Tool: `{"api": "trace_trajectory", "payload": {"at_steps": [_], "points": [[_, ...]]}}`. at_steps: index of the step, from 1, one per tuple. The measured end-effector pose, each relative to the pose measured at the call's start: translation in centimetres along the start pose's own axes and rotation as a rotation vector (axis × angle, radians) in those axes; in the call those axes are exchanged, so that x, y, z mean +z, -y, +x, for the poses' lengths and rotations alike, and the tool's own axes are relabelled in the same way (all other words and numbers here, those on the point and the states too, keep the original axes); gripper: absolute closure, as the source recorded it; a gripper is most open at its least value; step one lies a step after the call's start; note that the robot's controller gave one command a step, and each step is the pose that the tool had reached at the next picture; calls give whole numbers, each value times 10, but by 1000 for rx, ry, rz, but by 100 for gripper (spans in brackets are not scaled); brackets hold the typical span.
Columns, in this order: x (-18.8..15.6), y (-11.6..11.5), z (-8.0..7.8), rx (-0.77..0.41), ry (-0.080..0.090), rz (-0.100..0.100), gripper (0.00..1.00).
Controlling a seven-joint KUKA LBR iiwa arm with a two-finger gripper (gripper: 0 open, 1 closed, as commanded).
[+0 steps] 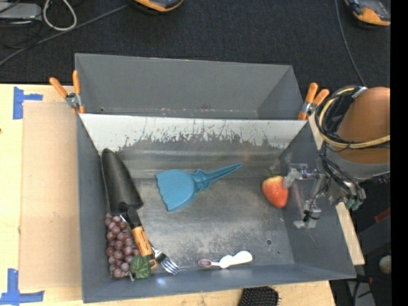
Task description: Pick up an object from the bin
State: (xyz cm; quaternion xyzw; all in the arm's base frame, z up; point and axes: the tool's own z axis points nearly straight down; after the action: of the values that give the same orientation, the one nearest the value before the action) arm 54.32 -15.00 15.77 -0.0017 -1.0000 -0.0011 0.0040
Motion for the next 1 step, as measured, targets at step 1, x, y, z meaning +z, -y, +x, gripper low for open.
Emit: {"api": "trace_trajectory", "payload": {"at_steps": [1], "points": [[-5,-1,-2,-5,7,2,0]]}}
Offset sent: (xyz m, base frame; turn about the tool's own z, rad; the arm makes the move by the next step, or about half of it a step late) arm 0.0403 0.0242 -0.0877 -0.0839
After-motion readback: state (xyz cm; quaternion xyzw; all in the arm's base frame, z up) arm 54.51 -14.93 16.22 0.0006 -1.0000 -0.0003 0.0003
